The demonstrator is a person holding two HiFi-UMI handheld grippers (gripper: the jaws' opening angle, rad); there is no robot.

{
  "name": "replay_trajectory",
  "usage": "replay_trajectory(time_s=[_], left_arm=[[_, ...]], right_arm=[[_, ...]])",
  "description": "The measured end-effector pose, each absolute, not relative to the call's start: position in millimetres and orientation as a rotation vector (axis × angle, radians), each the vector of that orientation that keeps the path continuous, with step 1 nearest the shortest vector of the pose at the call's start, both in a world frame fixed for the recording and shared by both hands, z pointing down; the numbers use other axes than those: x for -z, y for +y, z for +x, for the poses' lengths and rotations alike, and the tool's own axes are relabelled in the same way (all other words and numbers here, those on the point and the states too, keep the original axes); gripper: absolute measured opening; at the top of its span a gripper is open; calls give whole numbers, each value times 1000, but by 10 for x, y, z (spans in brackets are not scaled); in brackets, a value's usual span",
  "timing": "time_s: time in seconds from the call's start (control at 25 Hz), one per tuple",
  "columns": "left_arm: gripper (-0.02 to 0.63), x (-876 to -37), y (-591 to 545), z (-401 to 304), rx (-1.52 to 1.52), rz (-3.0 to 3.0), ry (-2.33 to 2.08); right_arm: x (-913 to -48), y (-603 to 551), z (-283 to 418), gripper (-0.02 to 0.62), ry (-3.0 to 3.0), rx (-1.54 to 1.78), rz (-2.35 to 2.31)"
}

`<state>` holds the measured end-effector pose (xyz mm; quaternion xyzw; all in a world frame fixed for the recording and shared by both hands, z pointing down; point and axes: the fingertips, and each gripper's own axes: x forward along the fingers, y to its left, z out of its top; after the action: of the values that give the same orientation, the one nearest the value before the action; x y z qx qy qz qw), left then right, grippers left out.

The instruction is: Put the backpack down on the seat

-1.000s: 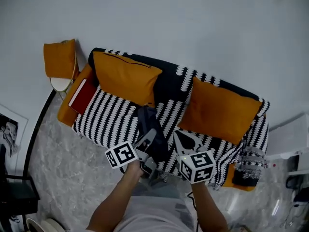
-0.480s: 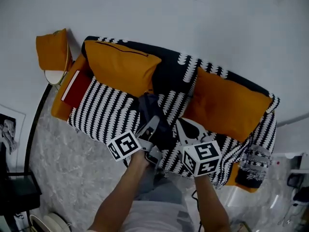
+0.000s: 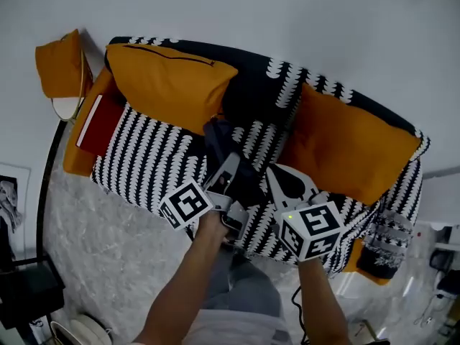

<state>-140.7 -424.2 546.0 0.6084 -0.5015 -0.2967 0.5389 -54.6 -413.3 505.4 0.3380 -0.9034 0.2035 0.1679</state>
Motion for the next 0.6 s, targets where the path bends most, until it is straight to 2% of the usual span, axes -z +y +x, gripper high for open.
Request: replay_trajectory(time_s=[0.6], left_arm=[[29,-5663,-5011,-1288,740,1493,-1091]], right_arm=[[-5495,-4581,-477,2,-2523,-655,1058]])
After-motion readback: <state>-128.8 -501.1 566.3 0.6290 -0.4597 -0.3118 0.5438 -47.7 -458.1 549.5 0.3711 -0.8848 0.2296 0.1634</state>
